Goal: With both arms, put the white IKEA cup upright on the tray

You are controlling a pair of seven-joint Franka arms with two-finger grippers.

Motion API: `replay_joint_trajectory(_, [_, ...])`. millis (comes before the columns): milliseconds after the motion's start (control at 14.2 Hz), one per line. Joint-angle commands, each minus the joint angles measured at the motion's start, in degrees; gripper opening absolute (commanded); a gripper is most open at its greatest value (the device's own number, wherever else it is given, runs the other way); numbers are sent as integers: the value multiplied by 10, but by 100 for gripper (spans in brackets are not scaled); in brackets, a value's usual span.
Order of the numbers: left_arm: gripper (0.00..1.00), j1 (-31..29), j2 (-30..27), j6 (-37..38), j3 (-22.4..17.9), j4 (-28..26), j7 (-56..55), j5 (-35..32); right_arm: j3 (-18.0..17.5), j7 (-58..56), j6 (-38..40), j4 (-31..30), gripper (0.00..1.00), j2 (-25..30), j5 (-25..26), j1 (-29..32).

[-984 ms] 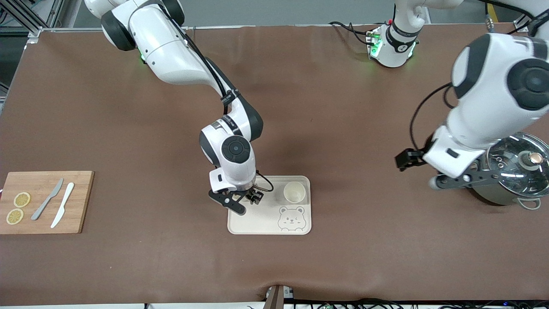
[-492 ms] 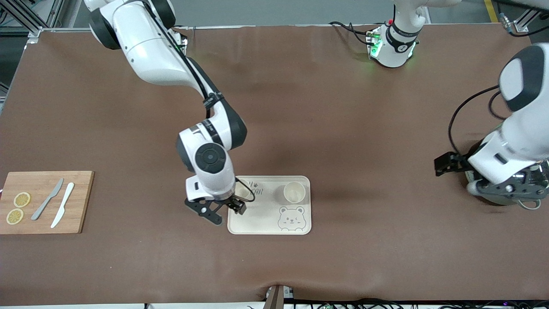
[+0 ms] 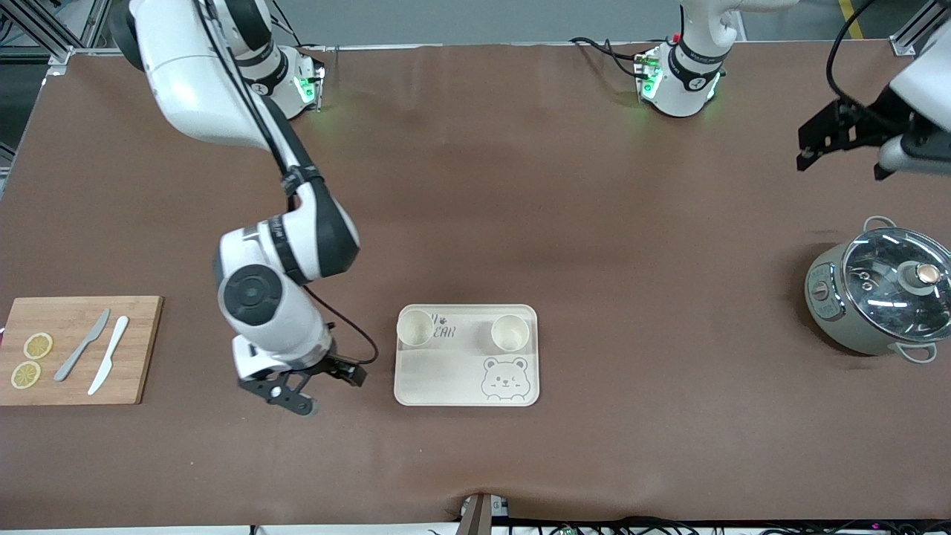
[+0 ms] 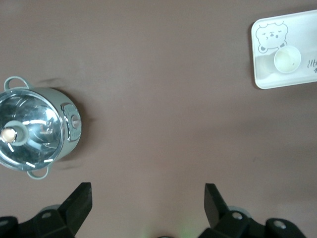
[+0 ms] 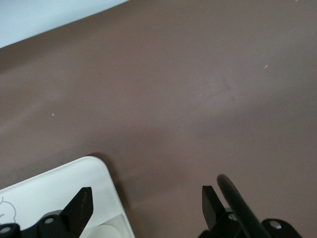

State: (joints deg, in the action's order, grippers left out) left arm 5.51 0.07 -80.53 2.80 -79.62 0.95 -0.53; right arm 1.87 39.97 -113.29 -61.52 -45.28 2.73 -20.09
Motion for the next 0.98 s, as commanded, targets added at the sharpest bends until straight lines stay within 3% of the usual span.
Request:
replay_joint_trajectory(0, [100,-16,-80,-109,2,-153,26,12,-7,-103,25,-8,100,34,-11,36])
replay_joint_trajectory(141, [100,-24,-62,-133,-1,-158,28,21,-7,-176,35,-14,100,56,-10,67])
replay_joint_trajectory(422, [100,-24,-10,-116,-9,-97,42,39,-7,-257,89,-15,100,91,-11,118])
replay_joint_trajectory(562, [100,-23,-6,-101,-55,-80,82,68,-7,-286,104,-17,100,109,-11,140])
replay_joint_trajectory(914, [100,-16,-3,-101,-58,-83,94,64,-8,-310,113,-86,100,193,-18,180])
